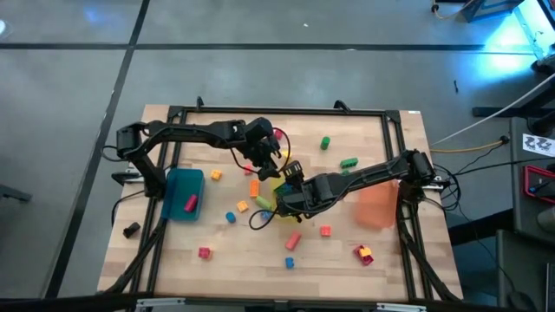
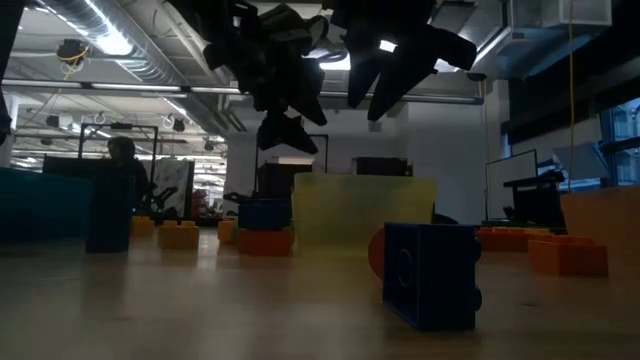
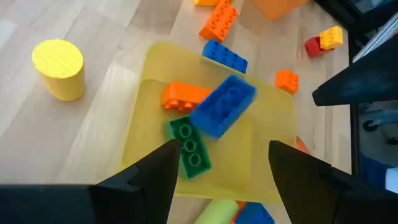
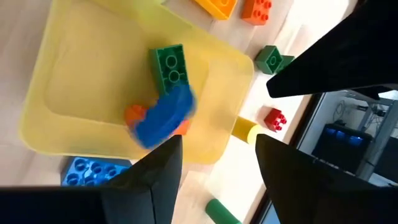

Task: Sort blocks by size
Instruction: Put the green cylindrical block into the blue bin

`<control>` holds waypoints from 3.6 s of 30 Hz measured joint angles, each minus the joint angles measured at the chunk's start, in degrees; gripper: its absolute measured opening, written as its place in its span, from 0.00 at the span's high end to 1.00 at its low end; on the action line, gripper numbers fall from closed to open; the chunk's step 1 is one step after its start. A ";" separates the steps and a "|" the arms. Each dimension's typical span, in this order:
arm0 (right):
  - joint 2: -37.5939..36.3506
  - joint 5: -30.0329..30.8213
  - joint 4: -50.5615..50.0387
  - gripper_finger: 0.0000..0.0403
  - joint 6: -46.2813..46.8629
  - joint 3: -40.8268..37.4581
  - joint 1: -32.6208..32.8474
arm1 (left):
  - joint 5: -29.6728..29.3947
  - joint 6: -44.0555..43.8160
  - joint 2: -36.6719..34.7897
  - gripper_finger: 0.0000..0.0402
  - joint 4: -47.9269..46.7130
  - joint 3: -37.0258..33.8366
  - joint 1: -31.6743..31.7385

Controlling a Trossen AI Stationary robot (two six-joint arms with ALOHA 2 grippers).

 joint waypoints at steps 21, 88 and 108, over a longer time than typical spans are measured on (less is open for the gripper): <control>-7.57 -8.39 -11.77 0.49 7.39 -0.53 -14.46 | -5.96 11.83 -13.04 0.42 -11.55 0.00 7.40; -3.82 -24.72 12.16 0.49 5.16 -20.85 -48.33 | -8.94 22.80 -17.73 0.42 -0.32 -14.97 14.49; -3.39 -25.37 8.57 0.50 8.52 -20.85 -48.50 | -8.91 21.52 -17.77 0.42 -0.34 -14.97 14.49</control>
